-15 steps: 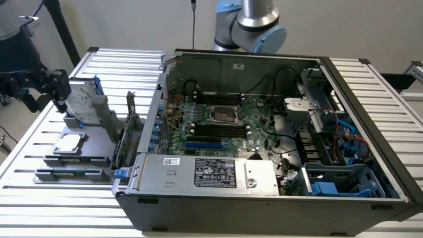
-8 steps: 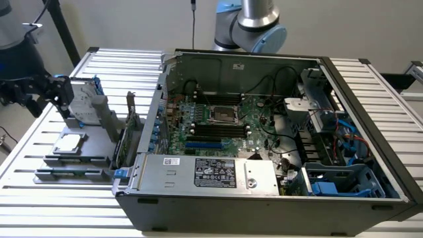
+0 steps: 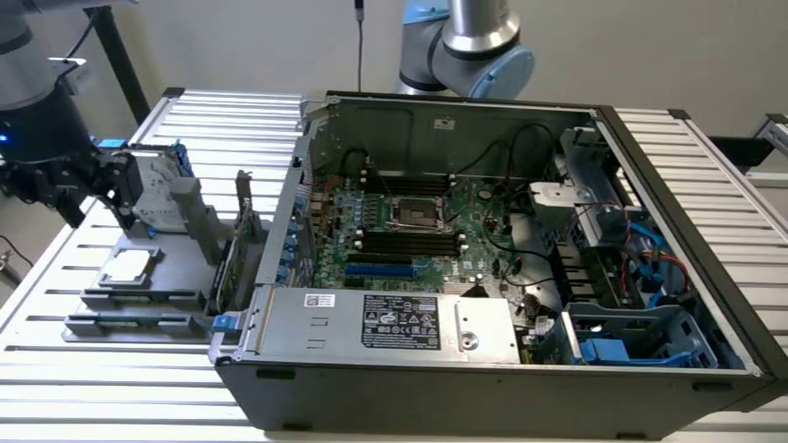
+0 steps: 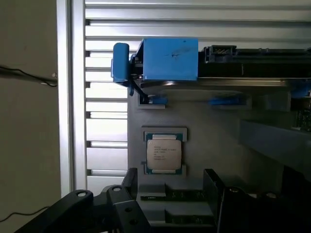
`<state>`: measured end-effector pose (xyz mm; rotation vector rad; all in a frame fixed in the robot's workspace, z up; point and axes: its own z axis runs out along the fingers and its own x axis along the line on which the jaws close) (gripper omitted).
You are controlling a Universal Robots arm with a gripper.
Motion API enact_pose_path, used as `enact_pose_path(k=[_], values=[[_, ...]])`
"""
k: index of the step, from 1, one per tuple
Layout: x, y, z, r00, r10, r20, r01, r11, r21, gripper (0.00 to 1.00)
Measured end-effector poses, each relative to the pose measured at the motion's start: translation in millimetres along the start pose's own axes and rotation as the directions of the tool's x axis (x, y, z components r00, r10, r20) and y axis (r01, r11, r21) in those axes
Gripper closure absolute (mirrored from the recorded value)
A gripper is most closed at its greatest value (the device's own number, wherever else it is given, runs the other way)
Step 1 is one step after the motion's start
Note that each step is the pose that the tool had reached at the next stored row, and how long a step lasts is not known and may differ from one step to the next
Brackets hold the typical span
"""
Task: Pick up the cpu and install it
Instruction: 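Pick up the cpu and move it towards the insertion slot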
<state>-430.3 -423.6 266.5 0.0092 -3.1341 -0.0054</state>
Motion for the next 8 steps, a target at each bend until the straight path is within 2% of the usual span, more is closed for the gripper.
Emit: enact_pose_path(k=[8], values=[[-0.1, 0.0, 14.6, 1.0000, -0.004, 0.0001, 0.004, 1.0000, -0.0001, 0.35]])
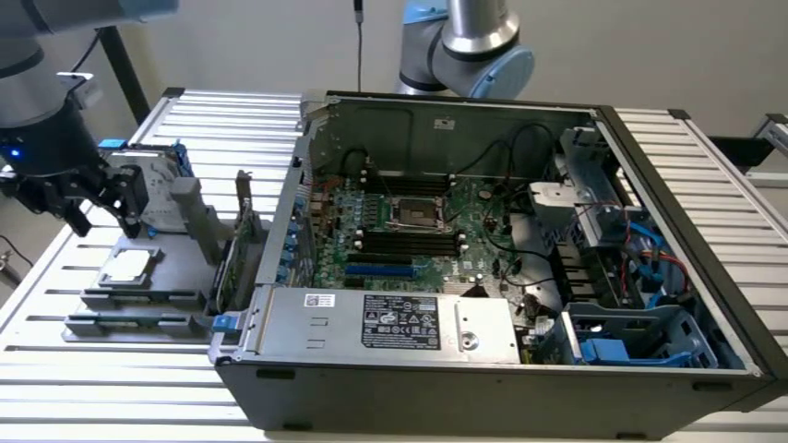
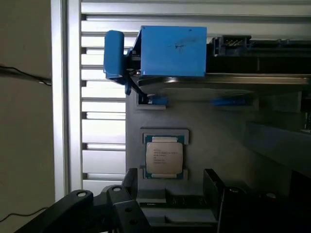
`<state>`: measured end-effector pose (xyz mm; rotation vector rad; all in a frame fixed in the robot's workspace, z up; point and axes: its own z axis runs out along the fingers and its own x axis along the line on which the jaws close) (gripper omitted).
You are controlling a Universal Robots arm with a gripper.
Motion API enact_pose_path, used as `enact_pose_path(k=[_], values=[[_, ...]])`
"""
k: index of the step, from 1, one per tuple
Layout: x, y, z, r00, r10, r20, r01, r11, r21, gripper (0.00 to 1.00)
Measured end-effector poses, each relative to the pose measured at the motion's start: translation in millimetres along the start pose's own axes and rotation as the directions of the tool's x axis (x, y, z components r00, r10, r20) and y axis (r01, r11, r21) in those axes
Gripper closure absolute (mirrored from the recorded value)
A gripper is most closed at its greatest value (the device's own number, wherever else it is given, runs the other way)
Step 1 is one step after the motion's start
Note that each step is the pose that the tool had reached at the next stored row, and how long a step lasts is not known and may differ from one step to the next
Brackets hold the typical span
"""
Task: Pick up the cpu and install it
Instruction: 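Pick up the cpu and move it towards the insertion slot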
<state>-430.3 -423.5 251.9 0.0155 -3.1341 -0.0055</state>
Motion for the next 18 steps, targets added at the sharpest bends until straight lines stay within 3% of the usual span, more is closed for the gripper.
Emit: enact_pose_path(k=[18], values=[[0.8, -0.1, 32.6, 1.0000, -0.009, -0.0001, 0.009, 1.0000, 0.0001, 0.35]])
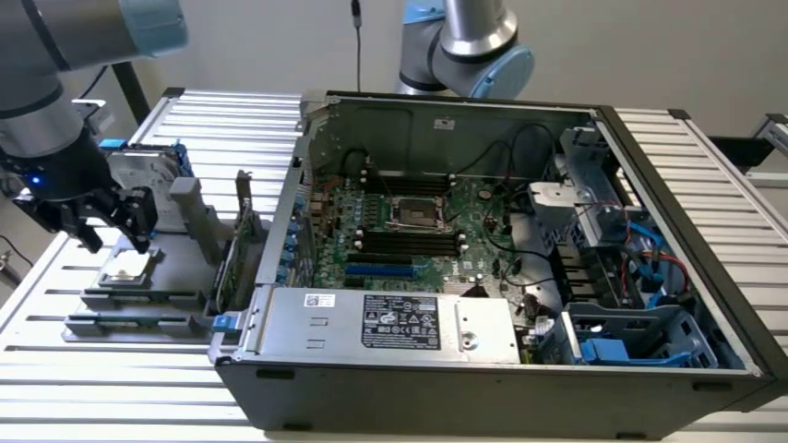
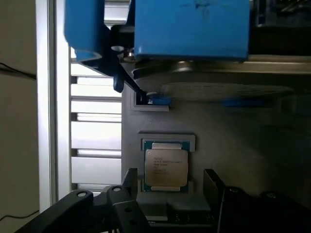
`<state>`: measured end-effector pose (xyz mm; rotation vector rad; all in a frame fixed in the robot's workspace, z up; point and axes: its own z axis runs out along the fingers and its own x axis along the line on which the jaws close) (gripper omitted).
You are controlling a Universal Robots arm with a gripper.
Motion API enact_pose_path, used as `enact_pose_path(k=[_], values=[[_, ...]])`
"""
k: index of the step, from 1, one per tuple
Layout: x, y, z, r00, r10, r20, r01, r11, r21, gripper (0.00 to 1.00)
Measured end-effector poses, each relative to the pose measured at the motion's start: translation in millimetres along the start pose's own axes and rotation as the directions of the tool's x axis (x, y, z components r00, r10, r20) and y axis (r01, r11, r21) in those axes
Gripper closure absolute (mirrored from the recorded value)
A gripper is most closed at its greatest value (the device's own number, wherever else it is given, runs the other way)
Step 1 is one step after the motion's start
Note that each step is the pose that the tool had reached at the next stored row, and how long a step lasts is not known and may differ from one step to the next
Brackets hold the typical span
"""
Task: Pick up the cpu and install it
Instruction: 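Pick up the cpu and move it towards the insertion slot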
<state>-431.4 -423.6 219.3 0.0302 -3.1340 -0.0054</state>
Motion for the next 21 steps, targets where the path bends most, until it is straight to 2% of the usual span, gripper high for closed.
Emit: enact_pose_path(k=[16, 21], values=[[1.5, -0.1, 28.9, 1.0000, -0.004, -0.0001, 0.004, 1.0000, 0.0000, 0.35], [1.5, 0.0, 30.0, 1.0000, -0.004, -0.0006, 0.004, 1.0000, -0.0001, 0.35]])
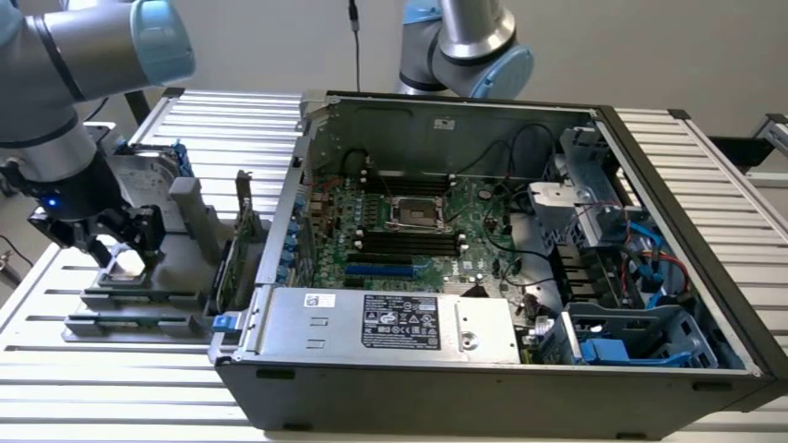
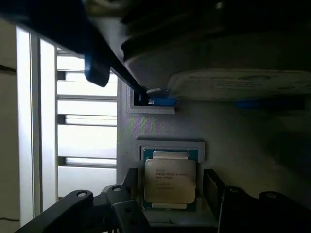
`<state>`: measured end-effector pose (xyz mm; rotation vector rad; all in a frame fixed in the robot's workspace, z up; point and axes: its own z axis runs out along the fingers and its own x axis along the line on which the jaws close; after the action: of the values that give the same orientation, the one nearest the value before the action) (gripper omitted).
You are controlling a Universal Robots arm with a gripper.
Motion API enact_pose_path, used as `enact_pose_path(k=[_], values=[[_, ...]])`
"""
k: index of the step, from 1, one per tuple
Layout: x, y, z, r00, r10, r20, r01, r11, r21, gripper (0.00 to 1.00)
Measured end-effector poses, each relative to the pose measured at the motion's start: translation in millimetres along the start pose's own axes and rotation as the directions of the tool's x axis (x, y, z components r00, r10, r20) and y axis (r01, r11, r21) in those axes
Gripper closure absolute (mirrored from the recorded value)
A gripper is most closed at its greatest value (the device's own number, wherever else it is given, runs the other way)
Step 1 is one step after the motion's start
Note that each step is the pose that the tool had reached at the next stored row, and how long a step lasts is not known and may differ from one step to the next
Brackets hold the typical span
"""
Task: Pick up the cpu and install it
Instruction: 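Pick up the cpu and move it towards the insertion slot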
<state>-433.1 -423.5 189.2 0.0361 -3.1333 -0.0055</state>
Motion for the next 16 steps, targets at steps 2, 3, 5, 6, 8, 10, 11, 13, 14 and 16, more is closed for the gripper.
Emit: enact_pose_path(k=[2, 3, 5, 6, 8, 10, 11, 13, 14, 16], values=[[0.0, 0.0, 1.1, 1.0000, 0.000, -0.0012, 0.000, 1.0000, -0.0001, 0.35], [0.0, 0.0, 1.9, 1.0000, 0.000, -0.0027, 0.000, 1.0000, 0.0000, 0.35], [-0.1, 0.0, 3.4, 1.0000, 0.000, -0.0075, 0.000, 1.0000, -0.0001, 0.35], [-0.1, 0.0, 3.8, 0.9999, 0.000, -0.0105, 0.000, 1.0000, -0.0001, 0.35], [-1.1, -0.1, 3.8, 0.9999, 0.000, -0.0137, 0.000, 1.0000, -0.0001, 0.35], [-2.3, -0.1, 3.9, 0.9999, 0.000, -0.0143, 0.000, 1.0000, -0.0002, 0.35], [-2.9, -0.1, 3.9, 0.9999, 0.000, -0.0144, 0.000, 1.0000, -0.0003, 0.35], [-3.1, -0.1, 3.9, 0.9999, 0.000, -0.0144, 0.000, 1.0000, -0.0003, 0.35], [-3.1, -0.1, 3.9, 0.9999, 0.000, -0.0144, 0.000, 1.0000, -0.0003, 0.35], [-2.8, -0.2, 3.8, 0.9999, 0.000, -0.0147, 0.000, 1.0000, -0.0002, 0.35]])
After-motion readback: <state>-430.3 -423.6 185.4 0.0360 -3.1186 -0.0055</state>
